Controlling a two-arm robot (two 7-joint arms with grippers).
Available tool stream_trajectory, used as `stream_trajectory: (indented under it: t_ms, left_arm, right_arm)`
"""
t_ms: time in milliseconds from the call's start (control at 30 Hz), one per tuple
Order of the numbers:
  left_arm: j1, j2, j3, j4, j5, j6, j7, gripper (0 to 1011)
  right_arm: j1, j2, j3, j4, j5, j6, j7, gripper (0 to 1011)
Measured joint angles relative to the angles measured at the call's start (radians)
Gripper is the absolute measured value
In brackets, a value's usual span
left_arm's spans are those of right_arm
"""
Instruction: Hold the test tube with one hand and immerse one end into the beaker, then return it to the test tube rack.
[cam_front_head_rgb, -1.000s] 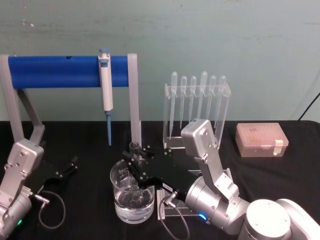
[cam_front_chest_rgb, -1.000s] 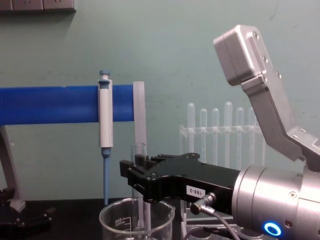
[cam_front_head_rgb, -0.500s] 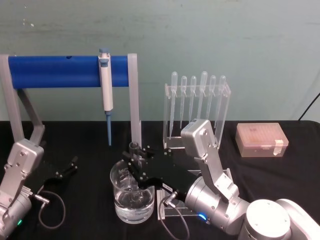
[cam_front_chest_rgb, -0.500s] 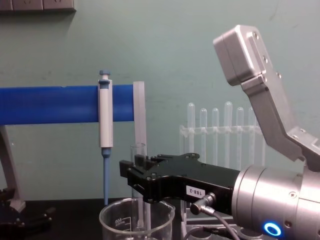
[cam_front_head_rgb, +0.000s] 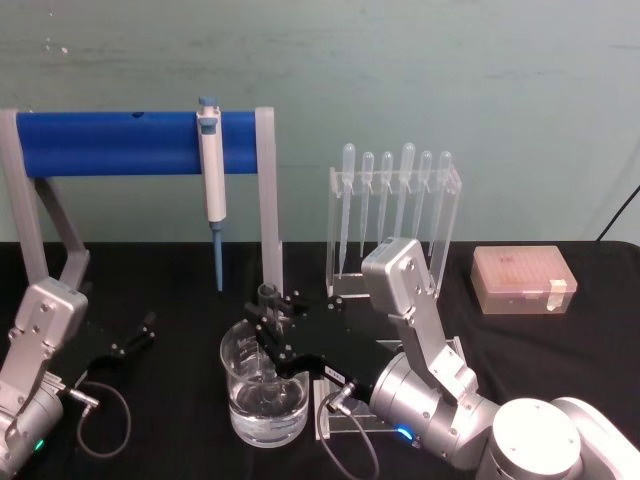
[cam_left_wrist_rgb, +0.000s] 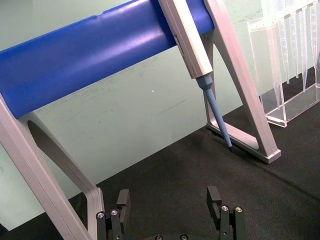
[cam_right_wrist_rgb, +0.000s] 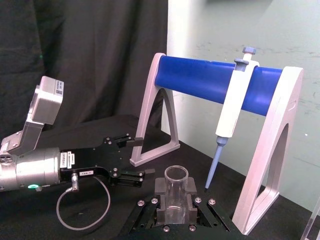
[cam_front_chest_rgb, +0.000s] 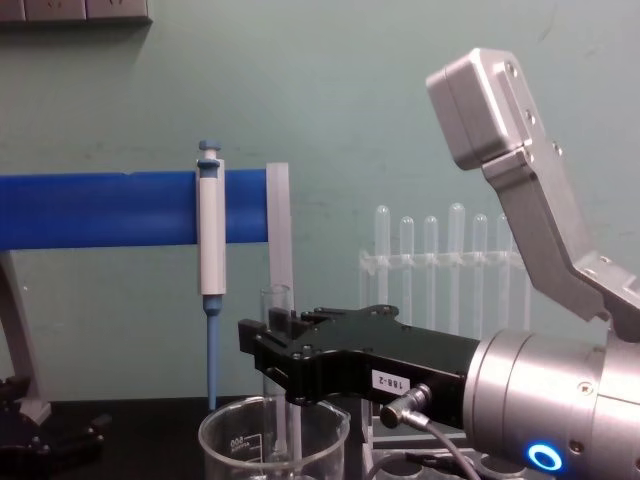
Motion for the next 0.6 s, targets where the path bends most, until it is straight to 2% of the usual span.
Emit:
stream_trajectory:
  t_ms: [600]
  left_arm:
    - [0.000,0.000,0.000,0.000,0.000,0.000,0.000,1000]
  right_arm:
    - [0.000,0.000,0.000,0.000,0.001,0.000,0.000,224]
